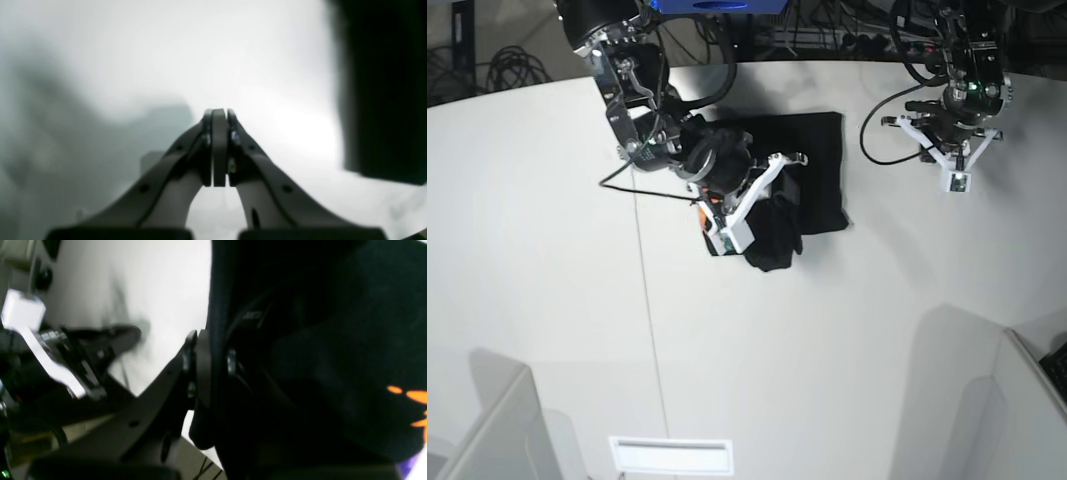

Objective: Fold the T-shirt properly
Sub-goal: 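Fold the strip over with the right gripper toward the left gripper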

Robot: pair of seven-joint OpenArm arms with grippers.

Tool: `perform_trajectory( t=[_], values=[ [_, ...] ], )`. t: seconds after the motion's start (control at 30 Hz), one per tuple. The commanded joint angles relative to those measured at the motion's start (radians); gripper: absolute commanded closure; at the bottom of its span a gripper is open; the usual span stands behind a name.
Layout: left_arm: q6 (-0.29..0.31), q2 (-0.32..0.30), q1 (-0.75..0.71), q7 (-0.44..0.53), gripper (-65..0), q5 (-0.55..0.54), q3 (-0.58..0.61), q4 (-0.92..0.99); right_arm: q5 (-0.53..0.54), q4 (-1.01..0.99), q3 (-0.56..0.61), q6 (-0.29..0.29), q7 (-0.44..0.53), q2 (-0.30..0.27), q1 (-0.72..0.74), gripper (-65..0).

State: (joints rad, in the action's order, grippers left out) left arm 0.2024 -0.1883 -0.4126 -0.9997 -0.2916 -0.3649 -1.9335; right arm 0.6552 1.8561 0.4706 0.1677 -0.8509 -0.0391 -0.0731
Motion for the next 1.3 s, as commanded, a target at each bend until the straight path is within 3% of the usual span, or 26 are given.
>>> perform_trajectory(
  t=[0.0, 0.13, 0.37, 0.6, 0.83, 0.93, 1.0, 1.27],
  values=[
    [-0.002, -0.010, -0.006, 0.017, 0.0, -0.001, -0.030, -0.017, 0.018, 0.006, 0.000, -0.009, 0.043, 0.009, 0.014, 0.0],
    [0.010, -0.012, -0.016, 0.017, 0.0, -0.001, -0.133, -0.016, 0.018, -0.045, 0.014, -0.009, 0.074, 0.009, 0.016, 0.0],
    [0.196, -0.012, -0.016, 0.015, 0.0, 0.004, -0.303, -0.014, 0.019, -0.121, 0.047, -0.009, 0.123, 0.021, 0.040, 0.0],
    [0.207, -0.012, -0.018, 0.015, 0.0, 0.005, -0.389, -0.002, 0.021, -0.194, 0.096, -0.009, 0.135, 0.025, 0.062, 0.0],
    [0.208, -0.012, -0.016, 0.015, 0.0, 0.002, -0.385, 0.006, 0.021, -0.195, 0.107, -0.009, 0.132, 0.031, 0.074, 0.0],
    [0.208, -0.012, -0.012, 0.015, 0.0, 0.009, -0.388, 0.006, 0.024, -0.192, 0.109, -0.009, 0.132, 0.031, 0.072, -23.0],
    [0.208, -0.012, -0.012, 0.015, 0.0, 0.009, -0.388, 0.006, 0.022, -0.181, 0.112, -0.009, 0.131, 0.031, 0.069, -33.2],
    [0.208, -0.033, -0.010, 0.015, 0.0, 0.009, -0.389, 0.006, 0.021, -0.157, 0.192, -0.009, 0.131, 0.029, 0.100, -32.4]
  ],
)
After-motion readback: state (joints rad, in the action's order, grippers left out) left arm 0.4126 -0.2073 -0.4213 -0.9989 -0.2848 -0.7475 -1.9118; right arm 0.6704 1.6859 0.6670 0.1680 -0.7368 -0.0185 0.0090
